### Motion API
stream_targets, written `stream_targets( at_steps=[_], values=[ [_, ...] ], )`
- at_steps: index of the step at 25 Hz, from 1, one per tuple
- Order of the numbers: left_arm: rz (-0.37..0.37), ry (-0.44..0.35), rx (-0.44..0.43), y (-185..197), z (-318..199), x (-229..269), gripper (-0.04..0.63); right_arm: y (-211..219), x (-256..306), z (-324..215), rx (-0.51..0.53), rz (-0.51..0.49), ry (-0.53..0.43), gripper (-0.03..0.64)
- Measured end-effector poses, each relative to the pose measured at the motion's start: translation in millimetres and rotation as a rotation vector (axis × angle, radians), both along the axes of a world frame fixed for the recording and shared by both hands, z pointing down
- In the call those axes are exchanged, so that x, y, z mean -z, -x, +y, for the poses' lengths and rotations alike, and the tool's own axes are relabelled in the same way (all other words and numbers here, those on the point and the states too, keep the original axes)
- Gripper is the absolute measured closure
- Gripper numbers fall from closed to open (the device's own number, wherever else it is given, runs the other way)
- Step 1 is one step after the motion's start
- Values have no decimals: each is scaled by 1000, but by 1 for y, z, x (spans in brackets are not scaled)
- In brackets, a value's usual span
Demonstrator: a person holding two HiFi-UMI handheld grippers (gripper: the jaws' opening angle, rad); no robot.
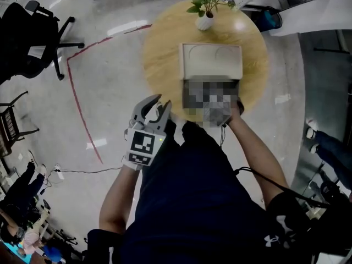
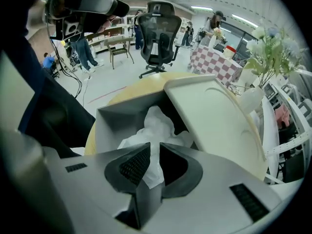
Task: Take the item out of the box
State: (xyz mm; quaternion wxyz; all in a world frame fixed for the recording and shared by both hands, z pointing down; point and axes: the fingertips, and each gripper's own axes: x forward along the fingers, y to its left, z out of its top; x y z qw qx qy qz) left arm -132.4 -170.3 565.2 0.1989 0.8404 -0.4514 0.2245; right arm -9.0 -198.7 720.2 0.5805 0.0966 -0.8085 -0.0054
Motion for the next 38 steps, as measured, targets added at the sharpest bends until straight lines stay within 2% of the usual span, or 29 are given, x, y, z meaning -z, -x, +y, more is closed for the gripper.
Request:
stream_targets(
  at_steps=[4,8,16,23,28,38],
  values=[
    [7,2,11,1,0,0,474,1,-3,2,23,8,12,569],
    [10,-5,9,-2,-2,3,474,1,-2,3,64,26,8,600],
    [12,-22,6,-7,2,11,474,-5,10,12,129,52,35,603],
    [12,-36,11,-10,10,15,474,-3,29,17,156,36,7,603],
    [9,-55,13,-11,17,22,474,-1,56,17,100,-36,-22,603],
    [-2,-105,2,-16,25,43,474,5,125,17,-106,-273,-40,603]
  ],
)
